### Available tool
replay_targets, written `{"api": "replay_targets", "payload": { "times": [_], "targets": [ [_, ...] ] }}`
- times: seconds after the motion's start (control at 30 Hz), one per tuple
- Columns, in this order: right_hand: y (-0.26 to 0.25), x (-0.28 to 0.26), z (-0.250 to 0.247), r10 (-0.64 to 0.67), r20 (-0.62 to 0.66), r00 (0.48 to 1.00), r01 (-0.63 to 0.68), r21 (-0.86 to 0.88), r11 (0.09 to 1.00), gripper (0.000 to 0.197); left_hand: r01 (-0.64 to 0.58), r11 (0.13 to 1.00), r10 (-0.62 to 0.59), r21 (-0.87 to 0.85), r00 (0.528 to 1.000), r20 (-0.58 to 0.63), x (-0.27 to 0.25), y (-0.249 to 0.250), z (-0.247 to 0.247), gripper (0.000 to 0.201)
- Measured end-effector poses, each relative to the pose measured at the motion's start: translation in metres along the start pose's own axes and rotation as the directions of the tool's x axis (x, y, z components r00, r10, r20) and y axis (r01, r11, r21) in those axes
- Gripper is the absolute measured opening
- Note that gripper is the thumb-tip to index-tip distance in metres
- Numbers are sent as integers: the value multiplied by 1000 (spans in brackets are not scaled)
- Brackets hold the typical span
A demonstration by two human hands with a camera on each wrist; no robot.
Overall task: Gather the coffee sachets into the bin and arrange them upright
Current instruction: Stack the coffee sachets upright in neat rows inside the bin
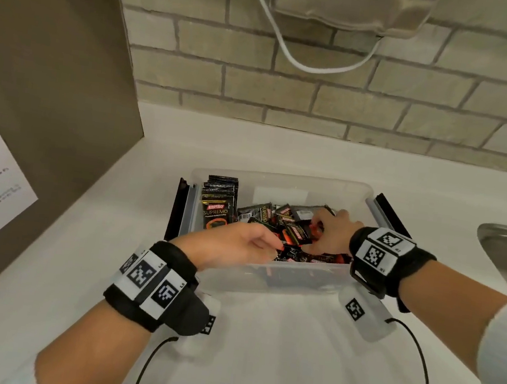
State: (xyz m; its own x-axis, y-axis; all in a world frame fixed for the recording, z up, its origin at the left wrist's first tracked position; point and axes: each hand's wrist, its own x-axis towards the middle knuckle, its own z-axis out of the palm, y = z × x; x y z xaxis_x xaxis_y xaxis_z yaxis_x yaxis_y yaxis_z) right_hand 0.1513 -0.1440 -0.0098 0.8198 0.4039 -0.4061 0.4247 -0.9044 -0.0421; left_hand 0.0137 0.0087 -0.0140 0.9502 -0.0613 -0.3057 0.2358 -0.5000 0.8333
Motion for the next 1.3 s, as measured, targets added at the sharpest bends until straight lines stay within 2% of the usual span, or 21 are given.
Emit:
{"api": "replay_targets", "payload": {
  "times": [0.07, 0.1, 0.27, 0.37, 0.43, 0.5, 0.57, 0.63, 0.7, 0.73, 0.77, 0.83, 0.9, 0.97, 1.03, 1.1, 1.13, 1.2, 1.3],
  "targets": [
    [0, 4, 3, 18, 29, 999, -19, 44, 999, 79, -13, 1000, 13, -15, 1000, -6, 1, -2, 0, 25],
    [1, 6, 3, 13, 20, 1000, -14, 51, 999, 77, -15, 1000, 15, -19, 1000, -6, 1, -2, -1, 26],
    [4, 10, -4, 40, -150, 988, -29, 74, 997, 34, -10, 999, 10, -31, 1000, 16, 2, -2, -2, 30],
    [10, 9, -15, 26, -225, 974, 2, 126, 992, 30, -1, 999, 2, -32, 1000, 23, 3, -1, -2, 30],
    [15, 6, -24, 14, -317, 948, 68, 248, 966, 28, 8, 1000, -7, -28, 999, 38, 3, 0, -2, 30],
    [18, 2, -32, 24, -436, 899, 180, 422, 889, 23, 8, 1000, -7, -27, 999, 50, 3, 0, -2, 33],
    [17, -5, -36, 20, -480, 877, 312, 602, 735, 18, -9, 999, 10, -43, 1000, 25, 3, 0, -2, 36],
    [12, -15, -40, -45, -478, 877, 417, 713, 564, 17, -26, 992, 17, -120, 997, -79, 2, 3, -4, 42],
    [4, -25, -41, -131, -488, 863, 494, 764, 415, 20, -60, 961, -1, -271, 976, -217, 2, 9, -11, 50],
    [-2, -29, -40, -171, -484, 858, 511, 781, 359, 20, -82, 927, -9, -367, 971, -239, 2, 13, -15, 54],
    [-9, -33, -37, -205, -475, 856, 517, 794, 320, 19, -99, 885, -9, -455, 973, -229, 2, 17, -19, 57],
    [-22, -37, -29, -260, -460, 849, 524, 799, 296, 22, -112, 822, -4, -558, 979, -202, 1, 25, -23, 54],
    [-34, -38, -21, -284, -458, 842, 531, 795, 292, 28, -133, 829, -16, -543, 965, -260, 3, 29, -23, 41],
    [-42, -35, -15, -247, -467, 849, 526, 796, 299, 36, -152, 865, -52, -478, 921, -387, 6, 27, -24, 40],
    [-44, -29, -10, -139, -465, 874, 483, 804, 348, 51, -177, 869, -89, -461, 862, -500, 8, 22, -26, 44],
    [-40, -23, -5, 2, -460, 888, 428, 829, 358, 45, -201, 877, -107, -437, 804, -584, 8, 15, -28, 43],
    [-36, -21, -4, 66, -439, 896, 398, 860, 318, 36, -209, 885, -104, -417, 784, -612, 9, 13, -28, 40],
    [-31, -19, -3, 154, -345, 926, 322, 934, 157, 22, -231, 898, -78, -374, 753, -653, 9, 9, -27, 29],
    [-27, -19, -5, 242, -216, 946, 232, 972, -41, 14, -247, 919, -35, -306, 724, -689, 9, 6, -26, 24]
  ]
}}
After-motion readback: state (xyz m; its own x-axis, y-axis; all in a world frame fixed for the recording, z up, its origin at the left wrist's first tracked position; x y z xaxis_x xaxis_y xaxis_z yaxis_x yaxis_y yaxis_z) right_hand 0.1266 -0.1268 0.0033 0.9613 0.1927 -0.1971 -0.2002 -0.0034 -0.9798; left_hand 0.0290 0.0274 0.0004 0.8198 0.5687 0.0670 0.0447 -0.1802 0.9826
